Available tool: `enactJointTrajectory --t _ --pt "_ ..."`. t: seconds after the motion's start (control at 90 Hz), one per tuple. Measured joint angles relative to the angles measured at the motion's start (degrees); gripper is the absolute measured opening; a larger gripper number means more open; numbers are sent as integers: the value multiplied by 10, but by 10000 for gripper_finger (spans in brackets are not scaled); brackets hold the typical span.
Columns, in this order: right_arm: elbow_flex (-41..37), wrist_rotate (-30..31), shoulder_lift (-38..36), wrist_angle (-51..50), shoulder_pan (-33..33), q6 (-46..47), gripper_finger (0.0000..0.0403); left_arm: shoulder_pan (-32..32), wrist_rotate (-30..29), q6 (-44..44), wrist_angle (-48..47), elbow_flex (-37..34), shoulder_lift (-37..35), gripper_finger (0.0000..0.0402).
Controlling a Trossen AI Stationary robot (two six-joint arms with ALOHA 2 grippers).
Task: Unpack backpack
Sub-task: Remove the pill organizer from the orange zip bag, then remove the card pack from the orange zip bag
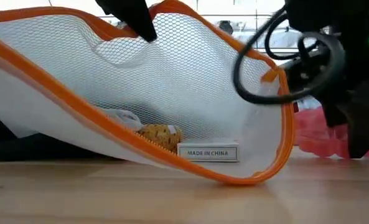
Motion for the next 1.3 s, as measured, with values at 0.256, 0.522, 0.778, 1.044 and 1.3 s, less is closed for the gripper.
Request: enactJointTrajectory --t 0.256,0.522,0.778,1.044,1.3 --pt "-12 -7 1 -2 -3 28 204 0 0 0 0 0 0 0" --pt "-13 -9 2 -8 -4 42 255 0 0 0 0 0 0 0" --pt "-9 5 1 -13 -1 6 273 0 0 0 0 0 0 0" --pt "45 -5 -58 -14 33 8 270 1 -2 4 11 11 0 0" --pt "70 20 -118 300 99 -164 270 11 -35 0 23 25 0 0"
